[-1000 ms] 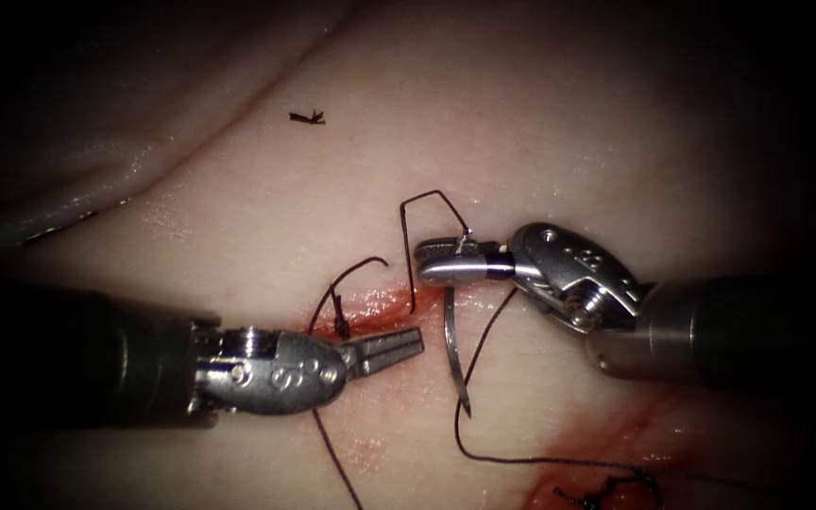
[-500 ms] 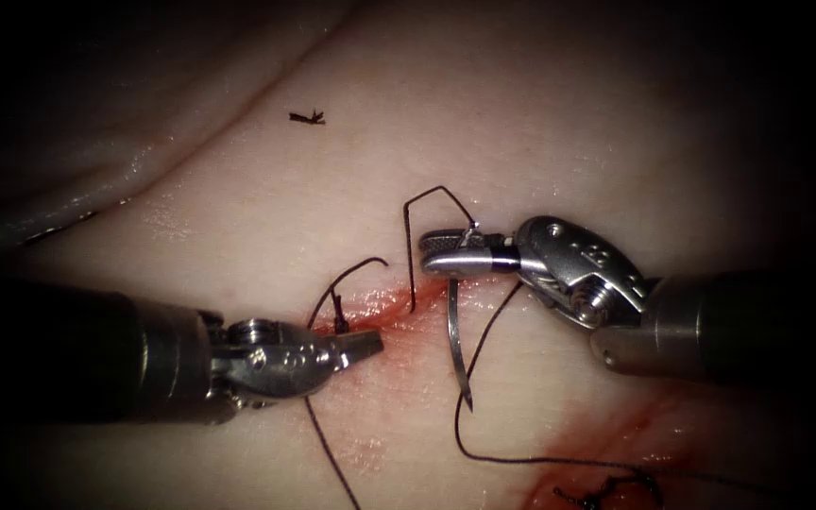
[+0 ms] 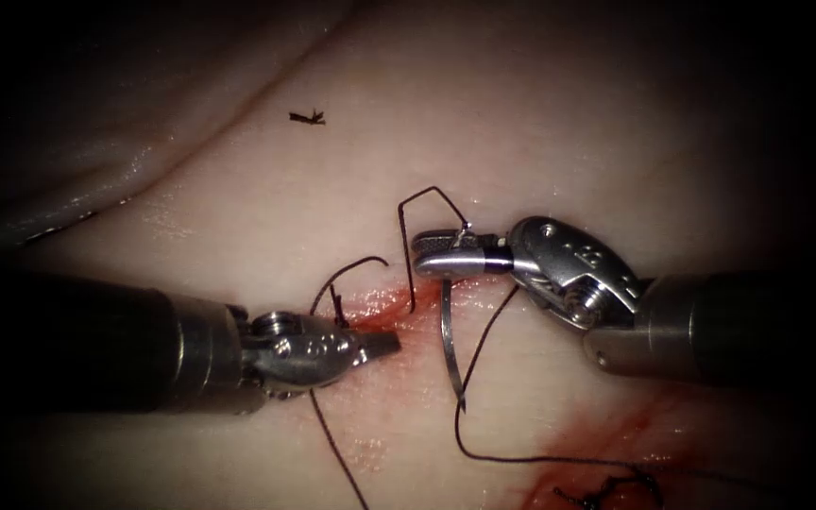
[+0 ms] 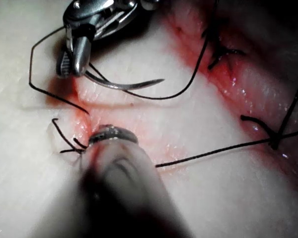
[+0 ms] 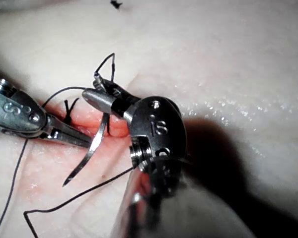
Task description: Wound Closure
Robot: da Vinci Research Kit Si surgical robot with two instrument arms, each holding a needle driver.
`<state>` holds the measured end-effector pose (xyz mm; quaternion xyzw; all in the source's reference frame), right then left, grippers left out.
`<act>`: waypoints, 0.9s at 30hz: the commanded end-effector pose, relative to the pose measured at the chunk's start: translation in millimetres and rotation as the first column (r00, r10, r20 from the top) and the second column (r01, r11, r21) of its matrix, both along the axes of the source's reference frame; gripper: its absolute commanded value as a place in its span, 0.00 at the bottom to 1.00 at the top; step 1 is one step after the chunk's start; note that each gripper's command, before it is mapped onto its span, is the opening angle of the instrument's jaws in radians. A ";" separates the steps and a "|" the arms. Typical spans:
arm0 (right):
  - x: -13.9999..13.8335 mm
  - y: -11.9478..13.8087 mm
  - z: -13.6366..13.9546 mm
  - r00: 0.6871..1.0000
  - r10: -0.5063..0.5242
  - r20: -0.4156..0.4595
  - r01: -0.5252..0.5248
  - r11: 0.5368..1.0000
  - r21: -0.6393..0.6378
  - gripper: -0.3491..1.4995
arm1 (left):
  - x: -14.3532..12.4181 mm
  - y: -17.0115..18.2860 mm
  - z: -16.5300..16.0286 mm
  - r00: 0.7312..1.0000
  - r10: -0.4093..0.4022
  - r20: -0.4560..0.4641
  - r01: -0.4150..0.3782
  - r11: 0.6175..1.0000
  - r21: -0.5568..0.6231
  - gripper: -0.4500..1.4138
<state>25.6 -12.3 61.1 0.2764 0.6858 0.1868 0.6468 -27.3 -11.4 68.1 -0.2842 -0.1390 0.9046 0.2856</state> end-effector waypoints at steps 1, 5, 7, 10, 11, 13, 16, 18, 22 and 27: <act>0.8 -0.4 0.5 1.000 -0.001 -0.002 0.001 1.000 0.000 0.00 | -0.5 -0.2 0.9 0.999 -0.005 -0.035 0.005 1.000 -0.003 0.27; 1.0 -0.5 0.5 1.000 0.000 -0.001 0.000 1.000 0.000 0.00 | -0.2 0.8 2.2 0.988 0.001 -0.152 -0.003 1.000 -0.012 0.28; 1.0 -0.5 0.5 1.000 0.000 -0.001 0.000 1.000 0.000 0.00 | 0.1 0.9 3.0 0.984 0.018 -0.180 -0.019 1.000 -0.003 0.26; 1.0 -0.5 0.5 1.000 0.000 -0.001 0.000 1.000 0.000 0.00 | 0.5 0.9 4.0 0.979 0.032 -0.200 -0.032 0.999 0.004 0.24; 1.0 -0.5 0.5 1.000 0.000 -0.001 0.000 1.000 0.000 0.00 | 0.5 0.9 4.0 0.979 0.032 -0.200 -0.032 0.999 0.004 0.24; 1.0 -0.5 0.5 1.000 0.000 -0.001 0.000 1.000 0.000 0.00 | 0.8 0.9 4.5 0.974 0.042 -0.221 -0.039 0.999 0.017 0.25; 1.1 -0.5 0.4 1.000 0.001 0.000 -0.001 1.000 0.000 0.00 | 1.1 1.3 4.8 0.971 0.039 -0.237 -0.036 0.999 0.014 0.26; 1.2 -0.6 0.4 1.000 0.003 -0.001 -0.003 1.000 -0.005 0.00 | 1.3 1.8 5.0 0.970 0.036 -0.241 -0.035 0.999 0.011 0.24; 1.4 -0.7 0.4 1.000 0.004 0.000 -0.004 1.000 -0.006 0.00 | 1.5 2.3 5.3 0.967 0.029 -0.251 -0.029 1.000 0.004 0.13; 1.6 -0.8 0.5 1.000 0.005 0.001 -0.005 1.000 -0.008 0.00 | 1.4 2.1 6.0 0.960 0.047 -0.277 -0.043 0.999 0.021 0.01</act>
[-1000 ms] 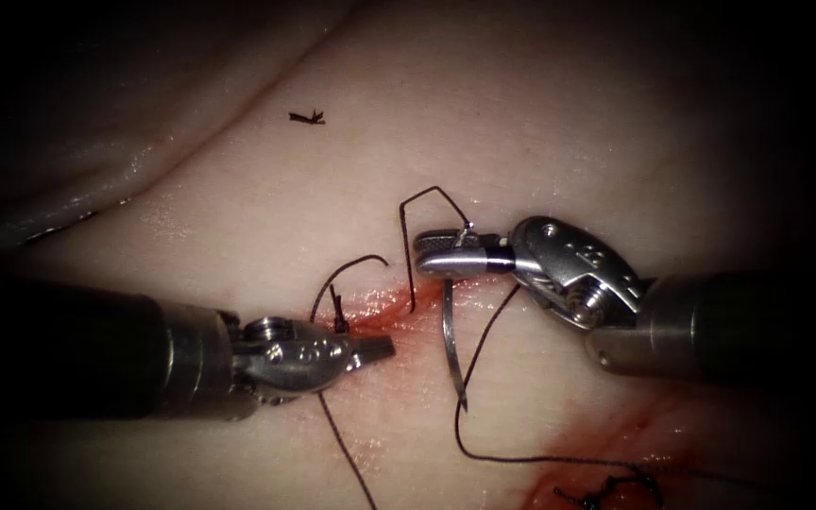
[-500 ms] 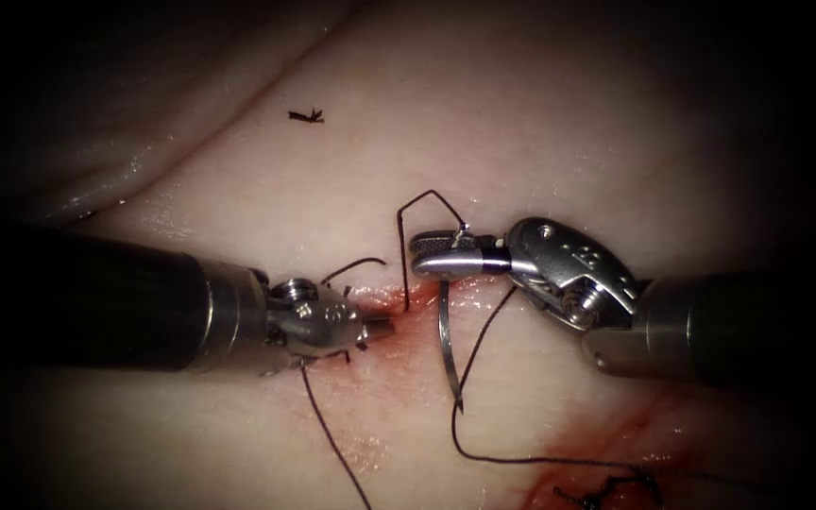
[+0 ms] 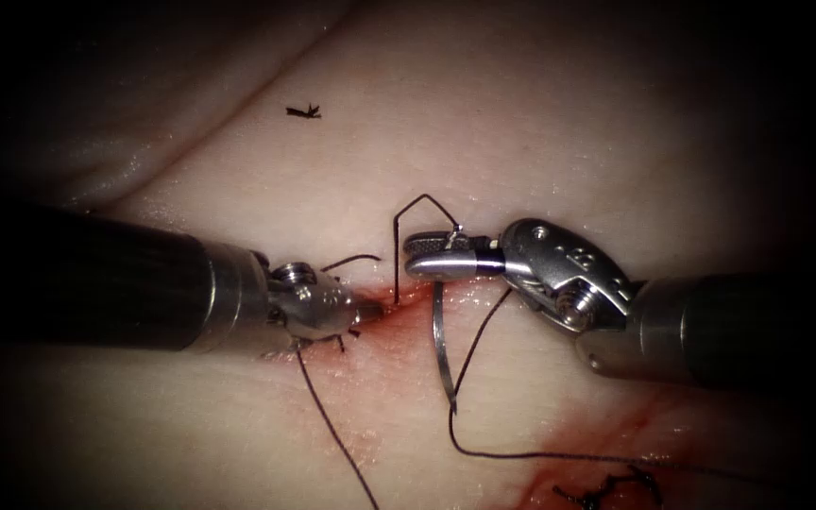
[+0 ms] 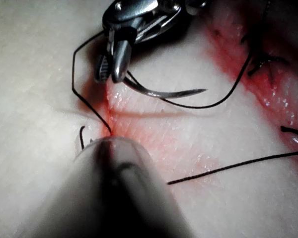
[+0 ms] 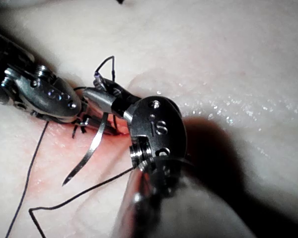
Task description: Wound Closure
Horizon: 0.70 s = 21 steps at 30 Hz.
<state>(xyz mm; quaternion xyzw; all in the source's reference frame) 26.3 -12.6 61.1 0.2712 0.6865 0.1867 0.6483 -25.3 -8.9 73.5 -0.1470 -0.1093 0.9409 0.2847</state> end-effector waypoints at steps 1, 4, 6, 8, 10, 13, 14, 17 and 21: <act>0.8 -0.5 0.5 1.000 -0.002 -0.002 0.002 1.000 0.000 0.00 | -0.6 -0.4 0.5 1.000 0.001 0.006 -0.001 1.000 0.002 0.01; 1.1 -0.6 0.7 1.000 0.002 -0.002 -0.002 1.000 -0.014 0.00 | -0.8 -1.0 0.7 0.999 0.042 -0.016 -0.040 0.997 0.066 0.16; 1.3 -0.6 0.8 1.000 0.003 -0.006 -0.003 0.999 -0.033 0.00 | -0.9 -1.1 0.7 0.998 0.053 -0.022 -0.051 0.995 0.086 0.32; 1.8 -0.6 1.2 1.000 0.009 -0.011 -0.009 0.997 -0.078 0.00 | -1.0 -1.1 0.7 0.997 0.065 -0.029 -0.062 0.992 0.109 0.54; 2.3 -0.8 1.8 1.000 0.005 -0.020 -0.008 0.994 -0.113 0.00 | -1.1 -1.0 0.6 0.997 0.069 -0.035 -0.065 0.991 0.115 0.59; 3.1 -0.8 2.7 0.999 0.015 -0.033 -0.021 0.982 -0.186 0.00 | -1.3 -1.0 0.5 0.997 0.063 -0.036 -0.058 0.991 0.118 0.65; 3.2 -0.7 2.9 0.999 0.020 -0.038 -0.028 0.977 -0.210 0.00 | -1.3 -1.1 0.4 0.997 0.062 -0.036 -0.058 0.991 0.118 0.67; 3.4 -0.2 3.1 0.998 0.027 -0.056 -0.043 0.953 -0.299 0.00 | -1.3 -1.3 0.3 0.997 0.070 -0.022 -0.066 0.989 0.129 0.69; 3.2 1.0 3.0 0.993 0.072 -0.089 -0.103 0.900 -0.423 0.00 | -1.7 -1.7 -0.4 0.998 0.068 -0.017 -0.065 0.988 0.140 0.66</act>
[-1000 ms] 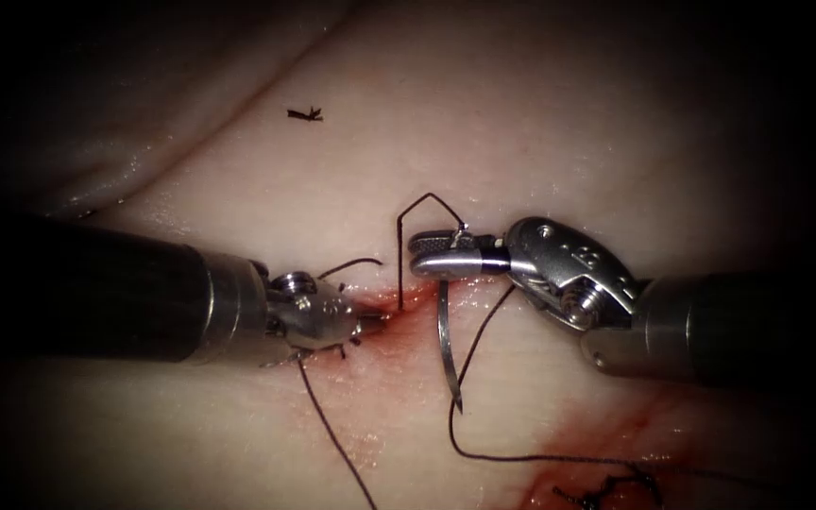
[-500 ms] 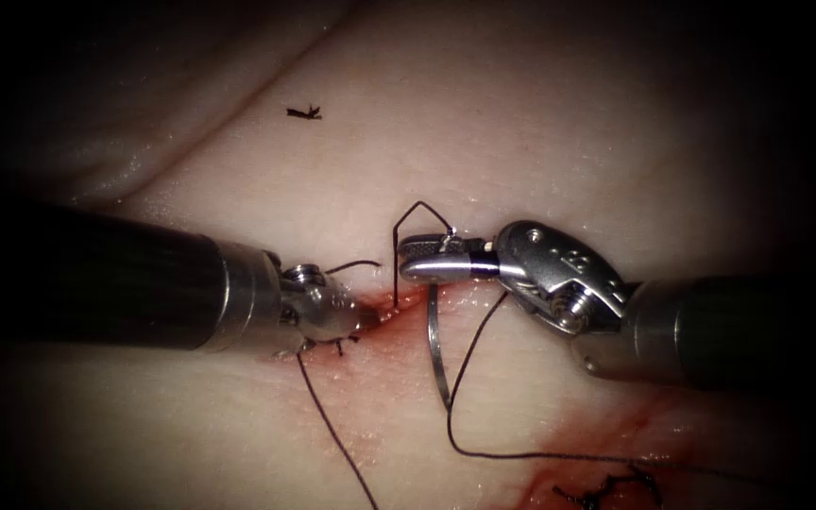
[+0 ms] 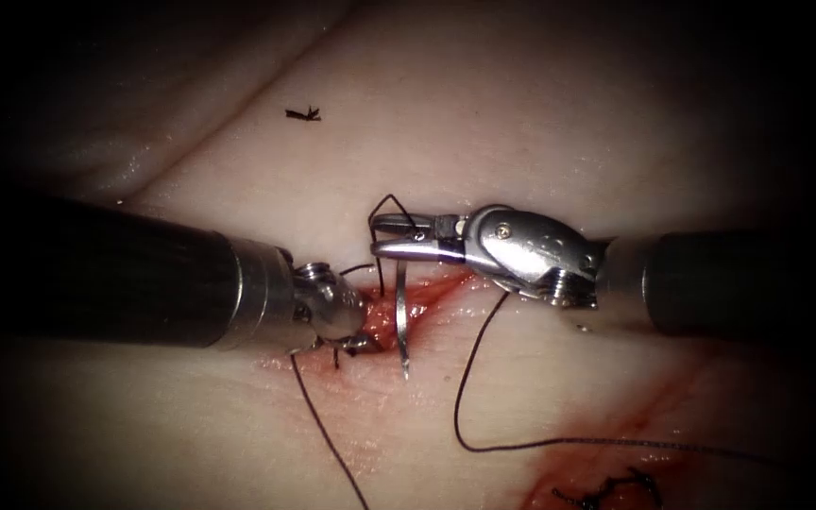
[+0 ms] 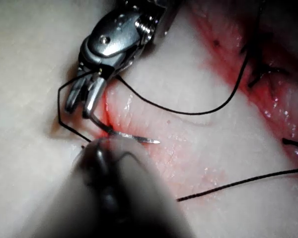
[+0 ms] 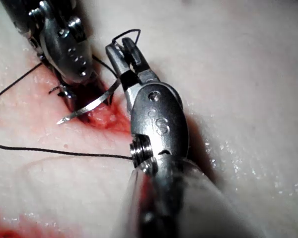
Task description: Wound Closure
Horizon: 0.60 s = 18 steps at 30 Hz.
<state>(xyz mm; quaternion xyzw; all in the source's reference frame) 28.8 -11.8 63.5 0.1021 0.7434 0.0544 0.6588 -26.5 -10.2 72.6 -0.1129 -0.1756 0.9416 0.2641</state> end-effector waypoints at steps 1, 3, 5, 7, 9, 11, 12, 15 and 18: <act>0.6 0.3 0.7 1.000 0.014 -0.007 -0.014 1.000 -0.020 0.00 | -0.6 -0.5 0.4 1.000 -0.001 0.000 0.001 1.000 0.003 0.65; 0.6 0.6 0.8 0.999 0.032 -0.005 -0.032 0.997 -0.066 0.00 | -0.9 -0.8 0.2 1.000 -0.003 0.001 0.003 1.000 0.005 0.63; 0.6 0.6 0.9 0.999 0.040 -0.002 -0.040 0.996 -0.085 0.00 | -1.0 -1.1 0.1 1.000 -0.004 0.000 0.004 1.000 0.005 0.62; 0.8 0.4 1.2 0.999 0.041 -0.002 -0.041 0.994 -0.101 0.00 | -1.2 -1.2 -0.2 1.000 -0.005 0.004 0.005 1.000 0.012 0.61; 1.1 0.0 1.5 0.999 0.044 -0.004 -0.044 0.993 -0.112 0.00 | -1.3 -1.1 -0.5 1.000 -0.013 0.011 0.013 1.000 0.009 0.60; 1.6 -0.6 2.0 0.999 0.049 -0.004 -0.049 0.991 -0.126 0.00 | -1.6 -1.0 -1.0 1.000 -0.023 0.019 0.023 1.000 0.007 0.59; 1.9 -1.0 2.3 0.999 0.038 0.006 -0.037 0.990 -0.140 0.00 | -1.8 -0.9 -1.3 0.999 -0.029 0.025 0.029 1.000 0.006 0.59; 2.1 -1.8 2.8 1.000 0.006 0.019 -0.002 0.983 -0.182 0.00 | -1.8 -0.8 -1.8 0.999 -0.036 0.033 0.036 0.999 0.005 0.59; 1.6 -2.5 3.1 0.999 -0.030 0.032 0.036 0.981 -0.191 0.00 | -1.6 -0.9 -1.9 0.999 -0.036 0.036 0.036 0.999 0.005 0.58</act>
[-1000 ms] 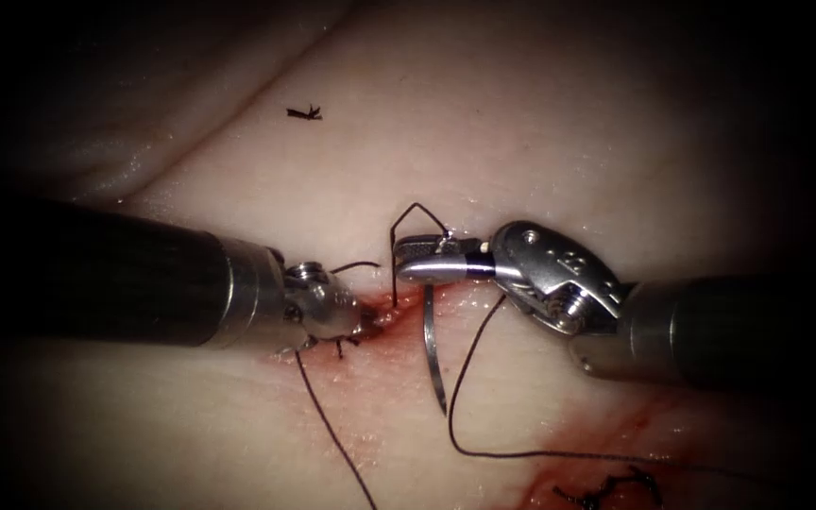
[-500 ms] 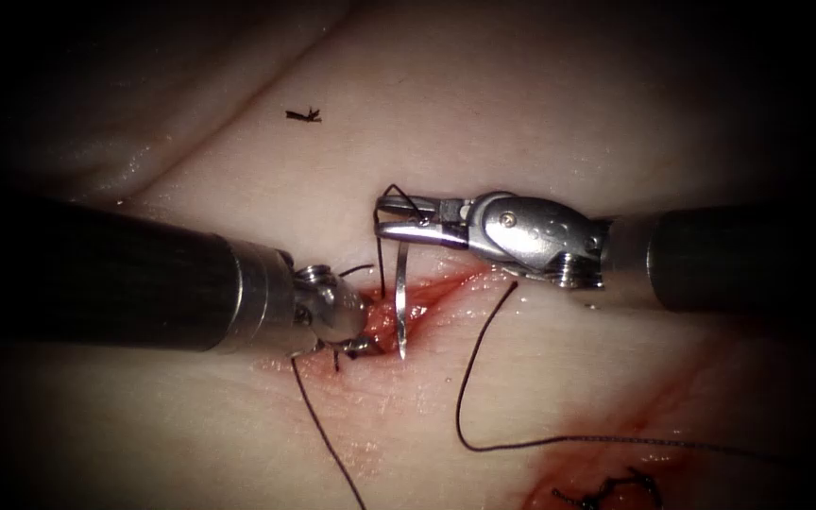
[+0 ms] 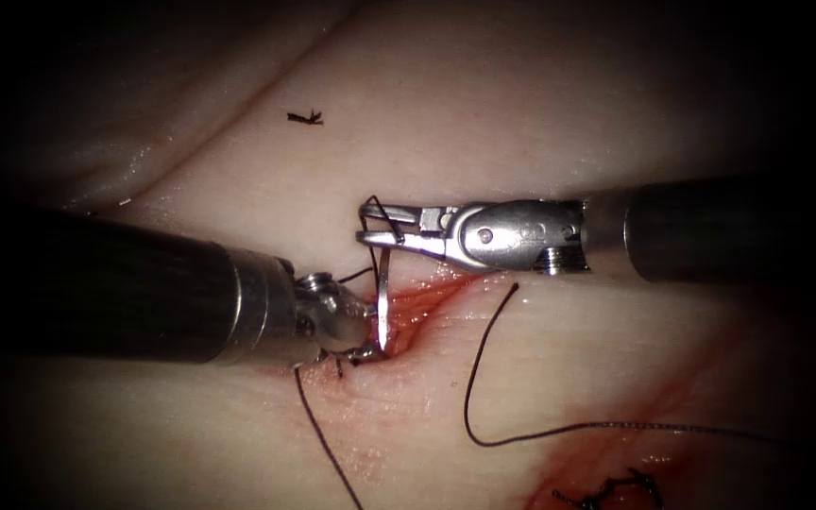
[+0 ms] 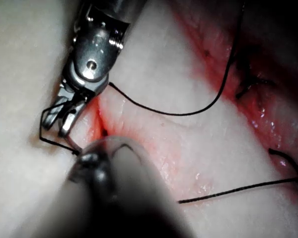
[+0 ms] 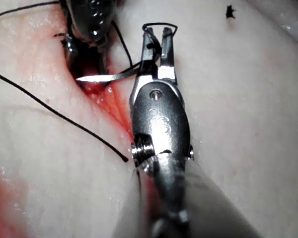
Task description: Wound Closure
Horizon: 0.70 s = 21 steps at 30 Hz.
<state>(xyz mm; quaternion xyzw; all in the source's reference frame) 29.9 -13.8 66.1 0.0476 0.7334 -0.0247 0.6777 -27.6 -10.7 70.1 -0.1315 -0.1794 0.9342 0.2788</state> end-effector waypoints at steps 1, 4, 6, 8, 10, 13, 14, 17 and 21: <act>0.5 -0.4 0.5 1.000 -0.006 -0.002 0.006 1.000 0.000 0.00 | -0.5 -0.4 0.6 1.000 0.002 0.002 -0.002 1.000 0.001 0.58; 0.1 -0.3 0.3 1.000 -0.013 0.001 0.013 1.000 0.001 0.00 | -0.3 -0.5 0.0 1.000 -0.005 0.011 0.005 1.000 -0.004 0.51; 0.1 -0.3 0.3 1.000 -0.016 0.006 0.016 1.000 0.001 0.00 | -0.4 -0.4 -0.8 1.000 -0.017 0.015 0.017 0.999 -0.027 0.43; 0.2 -0.3 0.4 1.000 -0.022 0.016 0.022 1.000 -0.001 0.00 | -0.7 -0.1 -1.9 1.000 -0.011 0.020 0.013 0.997 -0.082 0.31; 0.2 -0.4 0.4 0.999 -0.034 0.032 0.034 0.999 -0.010 0.00 | -1.1 0.1 -3.0 0.999 -0.023 0.026 0.026 0.992 -0.123 0.24; 0.2 -0.4 0.4 0.999 -0.034 0.032 0.035 0.999 -0.010 0.00 | -1.8 0.0 -4.7 0.998 -0.028 0.058 0.036 0.986 -0.160 0.22; 0.3 -0.5 0.5 0.999 -0.036 0.034 0.036 0.999 -0.011 0.00 | -2.2 -0.3 -5.6 0.998 -0.030 0.063 0.040 0.985 -0.170 0.21; 0.3 -0.5 0.5 0.998 -0.039 0.040 0.039 0.999 -0.013 0.00 | -2.5 -0.6 -6.1 0.998 -0.038 0.058 0.048 0.984 -0.171 0.21; 0.3 -0.5 0.6 0.998 -0.042 0.041 0.043 0.999 -0.014 0.00 | -2.8 -1.4 -6.6 0.997 -0.037 0.061 0.047 0.984 -0.171 0.21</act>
